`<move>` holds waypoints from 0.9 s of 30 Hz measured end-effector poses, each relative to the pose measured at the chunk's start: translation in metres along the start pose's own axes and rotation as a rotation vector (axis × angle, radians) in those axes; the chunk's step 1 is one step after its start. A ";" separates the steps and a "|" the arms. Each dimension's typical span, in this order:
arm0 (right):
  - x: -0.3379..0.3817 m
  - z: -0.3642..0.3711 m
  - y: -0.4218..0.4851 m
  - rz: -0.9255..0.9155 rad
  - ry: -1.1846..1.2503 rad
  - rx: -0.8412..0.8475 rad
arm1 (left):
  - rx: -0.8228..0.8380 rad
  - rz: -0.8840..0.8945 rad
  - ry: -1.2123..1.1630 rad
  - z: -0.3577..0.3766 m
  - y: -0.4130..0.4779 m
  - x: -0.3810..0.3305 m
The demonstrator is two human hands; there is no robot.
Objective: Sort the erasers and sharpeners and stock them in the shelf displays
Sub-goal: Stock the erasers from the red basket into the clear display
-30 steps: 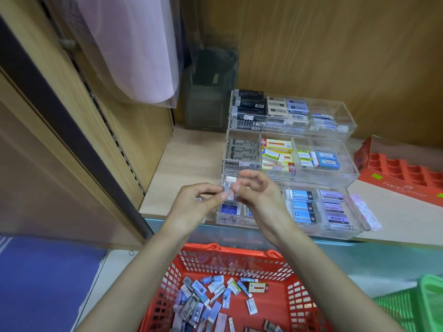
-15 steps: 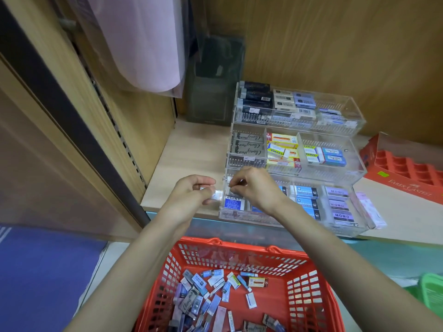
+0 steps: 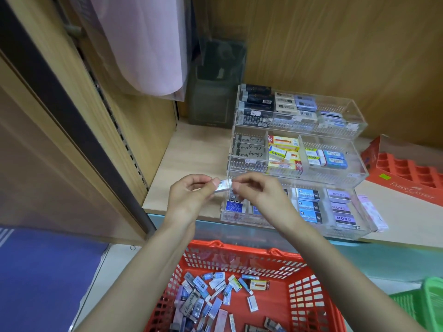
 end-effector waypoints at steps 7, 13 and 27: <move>-0.014 0.005 -0.013 0.154 0.493 -0.137 | 0.195 -0.055 0.038 0.016 -0.009 0.001; -0.014 -0.002 -0.016 0.043 0.367 -0.215 | 0.305 -0.003 0.224 0.022 -0.013 0.003; -0.016 0.004 0.022 -0.341 -0.767 -0.214 | 0.433 0.283 1.084 0.019 -0.002 0.021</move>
Point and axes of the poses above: each hand's wrist, its own y-axis towards the middle knuckle, its own z-axis out of the palm, x = y × z, the point moved 6 cm from there along y, towards the middle knuckle, and after that the axes turned 7 degrees about z, right-handed, at the moved point
